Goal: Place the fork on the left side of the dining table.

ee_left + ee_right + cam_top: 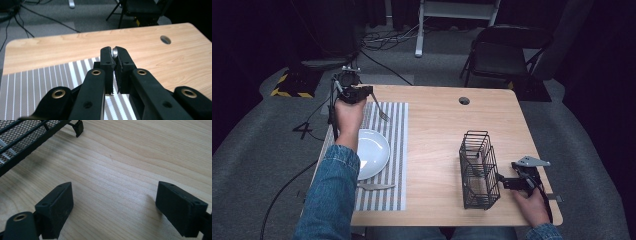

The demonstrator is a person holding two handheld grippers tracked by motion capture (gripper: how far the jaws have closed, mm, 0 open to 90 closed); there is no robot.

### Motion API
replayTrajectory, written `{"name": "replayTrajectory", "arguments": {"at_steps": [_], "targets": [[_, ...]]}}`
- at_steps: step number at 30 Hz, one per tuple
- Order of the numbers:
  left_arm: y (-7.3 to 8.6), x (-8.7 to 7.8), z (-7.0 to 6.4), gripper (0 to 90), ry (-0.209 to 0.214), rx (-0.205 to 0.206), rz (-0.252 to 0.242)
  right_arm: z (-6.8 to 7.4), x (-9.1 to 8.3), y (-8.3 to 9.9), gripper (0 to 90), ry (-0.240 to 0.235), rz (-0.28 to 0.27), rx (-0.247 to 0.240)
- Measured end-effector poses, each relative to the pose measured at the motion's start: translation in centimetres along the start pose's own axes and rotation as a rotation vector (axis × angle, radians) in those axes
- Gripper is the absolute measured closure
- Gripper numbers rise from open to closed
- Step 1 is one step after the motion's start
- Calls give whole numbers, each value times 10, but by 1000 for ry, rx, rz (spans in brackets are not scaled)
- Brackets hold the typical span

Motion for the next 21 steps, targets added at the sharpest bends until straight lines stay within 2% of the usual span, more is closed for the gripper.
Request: {"name": "replayTrajectory", "arguments": {"at_steps": [7, 18, 21], "targets": [[7, 4, 10, 855, -34, -3, 33, 0, 0, 0, 147, 2, -1, 0], [13, 9, 12, 855, -11, -26, 54, 0, 0, 0, 147, 2, -1, 0], [13, 10, 13, 855, -18, -25, 62, 0, 0, 0, 147, 2, 0, 0]]}}
Point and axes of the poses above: each handheld gripper's, and its own axes: x roughly forward along the jaws, y roughly out of its underside, z roughly to its left, the point moved 9 cm from there along x, roughly forward along the jaws
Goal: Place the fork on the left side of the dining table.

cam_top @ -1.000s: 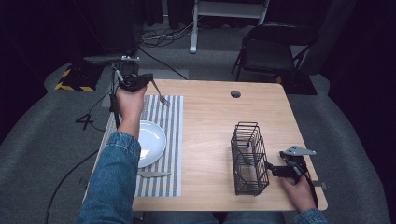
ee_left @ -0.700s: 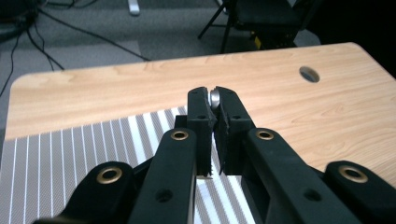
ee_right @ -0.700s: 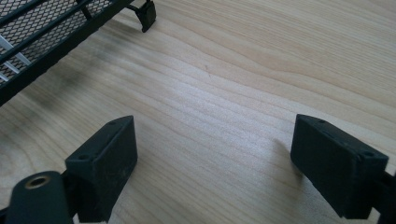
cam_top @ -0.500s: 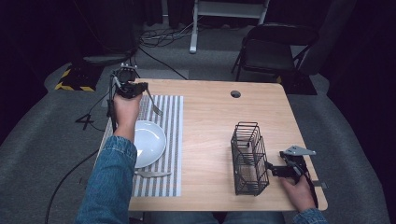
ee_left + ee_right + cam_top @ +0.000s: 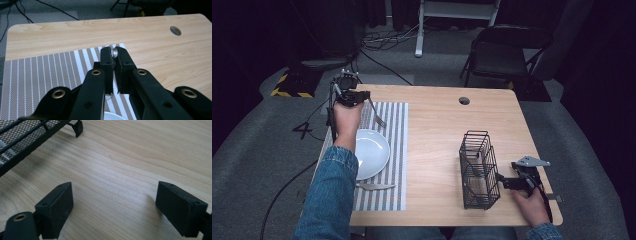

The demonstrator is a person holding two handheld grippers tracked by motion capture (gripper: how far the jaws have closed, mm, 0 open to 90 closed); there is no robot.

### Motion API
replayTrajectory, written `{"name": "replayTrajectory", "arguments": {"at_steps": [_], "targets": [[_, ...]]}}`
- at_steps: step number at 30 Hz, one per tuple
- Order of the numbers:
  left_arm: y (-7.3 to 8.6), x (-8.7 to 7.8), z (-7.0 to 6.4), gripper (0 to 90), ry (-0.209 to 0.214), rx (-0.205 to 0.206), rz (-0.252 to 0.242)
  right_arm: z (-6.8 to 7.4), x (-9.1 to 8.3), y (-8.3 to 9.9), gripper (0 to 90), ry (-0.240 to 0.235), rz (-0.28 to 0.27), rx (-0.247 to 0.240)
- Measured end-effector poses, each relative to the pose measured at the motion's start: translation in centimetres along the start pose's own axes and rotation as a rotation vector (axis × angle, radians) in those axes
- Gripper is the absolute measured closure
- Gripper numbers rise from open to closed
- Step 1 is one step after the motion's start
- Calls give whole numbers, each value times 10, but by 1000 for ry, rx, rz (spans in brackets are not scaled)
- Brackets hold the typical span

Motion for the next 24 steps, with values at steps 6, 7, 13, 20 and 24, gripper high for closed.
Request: {"name": "replayTrajectory", "arguments": {"at_steps": [6, 7, 13, 20, 24], "targets": [[1, 2, 2, 852, 1, -11, 7, 0, 0, 0, 147, 0, 0, 0], [2, 2, 5, 846, -9, -12, 5, 0, 0, 0, 146, 0, 0, 0], [5, 3, 15, 733, -62, -15, 18, 0, 0, 0, 147, 0, 0, 0], [14, 6, 31, 553, -99, -59, 43, 0, 0, 0, 147, 0, 0, 0], [18, 7, 40, 481, -111, -81, 65, 0, 0, 0, 147, 0, 0, 0]]}}
Point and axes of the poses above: each handheld gripper's, and its own axes: x roughly forward along the jaws, y roughly out of its underside, z roughly to its left, the point moved 9 cm from there along x, roughly forward along the jaws
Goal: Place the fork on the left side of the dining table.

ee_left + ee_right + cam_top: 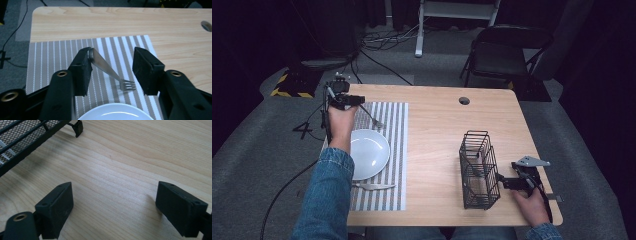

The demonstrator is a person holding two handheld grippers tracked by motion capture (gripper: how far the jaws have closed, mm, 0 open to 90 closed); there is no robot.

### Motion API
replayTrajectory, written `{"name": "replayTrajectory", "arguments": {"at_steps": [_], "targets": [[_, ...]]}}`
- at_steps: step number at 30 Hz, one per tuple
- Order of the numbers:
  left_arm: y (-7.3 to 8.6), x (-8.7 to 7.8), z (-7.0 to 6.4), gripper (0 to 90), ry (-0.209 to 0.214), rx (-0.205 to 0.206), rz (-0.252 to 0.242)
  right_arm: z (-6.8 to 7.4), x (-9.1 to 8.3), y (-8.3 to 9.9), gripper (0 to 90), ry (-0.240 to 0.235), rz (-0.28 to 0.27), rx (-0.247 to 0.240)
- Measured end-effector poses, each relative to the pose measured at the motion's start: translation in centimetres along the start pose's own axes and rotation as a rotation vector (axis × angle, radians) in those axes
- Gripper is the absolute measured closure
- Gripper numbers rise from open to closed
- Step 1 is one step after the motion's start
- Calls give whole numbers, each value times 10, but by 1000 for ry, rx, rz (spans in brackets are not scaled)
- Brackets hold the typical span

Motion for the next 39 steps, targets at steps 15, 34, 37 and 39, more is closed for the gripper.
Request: {"name": "replayTrajectory", "arguments": {"at_steps": [15, 34, 37, 39], "targets": [[15, 4, 32, 463, -15, -56, 33, 0, 0, 0, 146, 0, 0, 0], [40, 21, 58, 471, 2, -105, 57, 0, 0, 0, 147, 0, 0, 0], [41, 23, 58, 472, 1, -98, 63, 0, 0, 0, 147, 0, 0, 0], [43, 25, 58, 473, -3, -98, 72, 0, 0, 0, 147, 0, 0, 0]]}}
Point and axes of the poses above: each handheld gripper's, and its own axes: x roughly forward along the jaws, y roughly out of its underside, z roughly to its left, the point moved 9 cm from there along x, roughly forward along the jaws
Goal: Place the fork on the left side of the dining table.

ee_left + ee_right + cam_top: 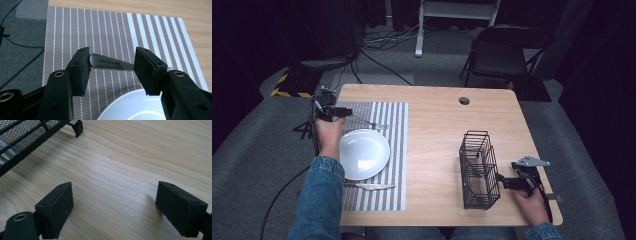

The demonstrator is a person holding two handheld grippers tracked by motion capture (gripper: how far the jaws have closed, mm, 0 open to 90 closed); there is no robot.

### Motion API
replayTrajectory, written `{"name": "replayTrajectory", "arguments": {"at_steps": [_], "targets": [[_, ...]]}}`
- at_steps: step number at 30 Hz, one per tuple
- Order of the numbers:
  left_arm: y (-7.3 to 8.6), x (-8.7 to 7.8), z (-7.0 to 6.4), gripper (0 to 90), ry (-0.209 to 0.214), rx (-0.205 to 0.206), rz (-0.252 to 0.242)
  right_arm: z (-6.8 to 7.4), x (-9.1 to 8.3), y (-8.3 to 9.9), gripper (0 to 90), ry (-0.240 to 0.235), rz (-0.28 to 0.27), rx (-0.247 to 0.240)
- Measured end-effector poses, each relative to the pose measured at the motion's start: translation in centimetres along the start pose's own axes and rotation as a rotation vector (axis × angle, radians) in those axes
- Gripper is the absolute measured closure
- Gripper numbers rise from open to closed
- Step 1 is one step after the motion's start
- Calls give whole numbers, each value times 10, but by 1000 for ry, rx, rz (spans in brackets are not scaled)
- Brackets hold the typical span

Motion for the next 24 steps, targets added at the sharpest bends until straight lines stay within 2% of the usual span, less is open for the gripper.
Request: {"name": "replayTrajectory", "arguments": {"at_steps": [8, 10, 13, 16, 18, 19, 21, 22, 24], "targets": [[1, 4, 4, 473, -12, 0, 12, 0, 0, 0, 147, 0, 0, 0], [-1, 6, 8, 475, -1, -21, -1, 0, 0, 0, 146, 0, 0, 0], [0, 8, 9, 474, -4, -27, 6, 0, 0, 0, 146, 0, 0, 0], [2, 11, 12, 468, -29, -23, 23, 0, 0, 0, 147, 0, 0, 0], [3, 11, 18, 462, -86, -16, 27, 0, 0, 0, 147, 0, 0, 0], [3, 9, 21, 456, -101, -21, 23, 0, 0, 0, 147, 0, 0, 0], [1, 4, 23, 451, -101, -43, 5, 0, 0, 0, 147, 0, 0, 0], [-2, -2, 20, 446, -84, -36, -16, 0, 0, 0, 147, 0, 0, 0], [-3, -6, 19, 446, -87, -24, -23, 0, 0, 0, 147, 0, 0, 0]]}}
Point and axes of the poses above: each handheld gripper's, and its own axes: x roughly forward along the jaws, y roughly out of its underside, z roughly to its left, the point moved 9 cm from there along x, roughly forward along the jaws
